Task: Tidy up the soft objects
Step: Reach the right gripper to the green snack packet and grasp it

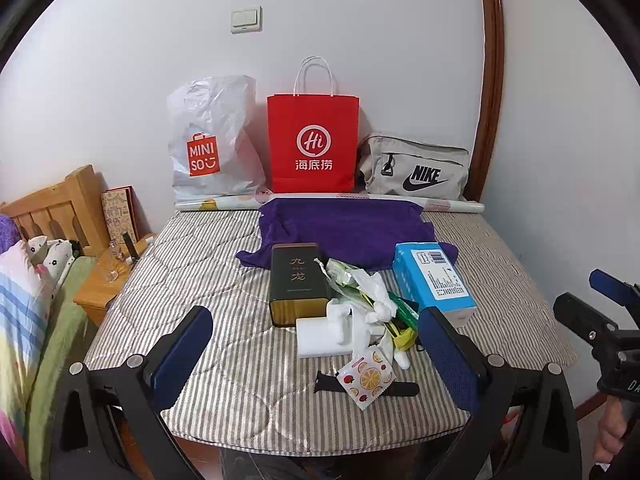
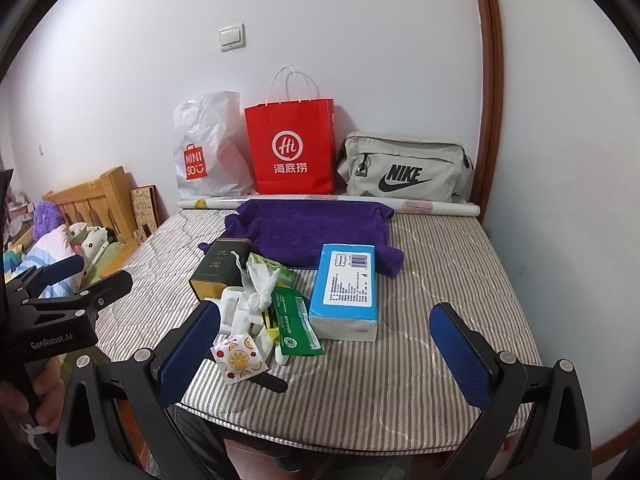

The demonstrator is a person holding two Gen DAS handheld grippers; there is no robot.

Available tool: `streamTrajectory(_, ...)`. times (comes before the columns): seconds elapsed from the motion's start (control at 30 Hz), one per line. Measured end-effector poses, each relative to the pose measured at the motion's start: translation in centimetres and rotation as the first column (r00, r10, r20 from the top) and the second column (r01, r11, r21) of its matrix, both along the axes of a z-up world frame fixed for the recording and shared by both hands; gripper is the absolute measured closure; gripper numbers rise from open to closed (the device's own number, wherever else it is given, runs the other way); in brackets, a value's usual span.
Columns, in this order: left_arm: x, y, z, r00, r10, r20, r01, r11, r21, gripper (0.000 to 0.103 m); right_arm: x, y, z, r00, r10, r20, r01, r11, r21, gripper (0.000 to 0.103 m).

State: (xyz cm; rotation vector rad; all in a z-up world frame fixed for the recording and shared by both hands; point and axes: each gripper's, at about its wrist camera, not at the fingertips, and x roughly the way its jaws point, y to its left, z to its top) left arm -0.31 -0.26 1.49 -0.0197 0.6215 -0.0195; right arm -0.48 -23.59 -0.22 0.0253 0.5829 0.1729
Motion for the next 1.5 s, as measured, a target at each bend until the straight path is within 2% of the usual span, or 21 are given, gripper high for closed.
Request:
streamTrajectory(0.2,1.9,-0.2,-2.2,0.999,-0.015,-0.043,0.016,1.0,0.022,0.0,1.7,-0.6,-1.7,0.999,0.004,-0.044,-0.003,0.999,0.034,0.0)
streamTrajectory(0.37,4.0,0.1,-5.5,0.991,-0.036,-0.128,0.039,0.999,0.021,0.001,3.5,-0.8,-4.3,0.996,0.006,-0.089,-0.002,0.999,0.046,0.0)
streamTrajectory(0.47,4.6,0.0,-6.8,0.988,-0.028,-0.152,0.034,0.999,0.035,0.003,4.6,-0.5,-5.8,0.992,0.023,-0.12,-0.017,0.998,0.053,0.0)
streamTrajectory(0.63,5.6,0.6,-8.5,0.982,-0.036,-0.183,0.037,0.999,0.0,0.003,6.7,0.3,-8.3,0.982,0.086,-0.167,-0.074,0.994,0.074,0.001)
streamTrajectory(0.97,7.4,2.2,-11.6,0.975,-0.036,-0.219,0.028,0.999,-0.04,0.003,11.1,1.2,-12.7,0.935,0.212,-0.284,-0.159,0.967,0.2,0.022)
streamTrajectory(1.1,8.3,2.6,-12.7,0.968,-0.041,-0.247,0.025,0.997,-0.07,0.003,12.2,1.6,-14.1,0.914,0.241,-0.325,-0.173,0.959,0.226,0.022)
streamTrajectory(1.37,9.3,2.8,-14.5,0.956,-0.053,-0.29,0.032,0.997,-0.077,0.003,14.1,2.9,-15.4,0.88,0.296,-0.371,-0.208,0.943,0.259,0.024)
streamTrajectory(1.43,9.4,2.9,-14.7,0.954,-0.051,-0.295,0.03,0.997,-0.074,0.003,14.3,3.3,-15.6,0.875,0.306,-0.376,-0.219,0.942,0.256,0.031)
streamTrajectory(1.5,9.5,2.9,-14.8,0.953,-0.05,-0.3,0.029,0.997,-0.076,0.003,14.5,3.6,-15.7,0.866,0.32,-0.384,-0.232,0.938,0.258,0.045)
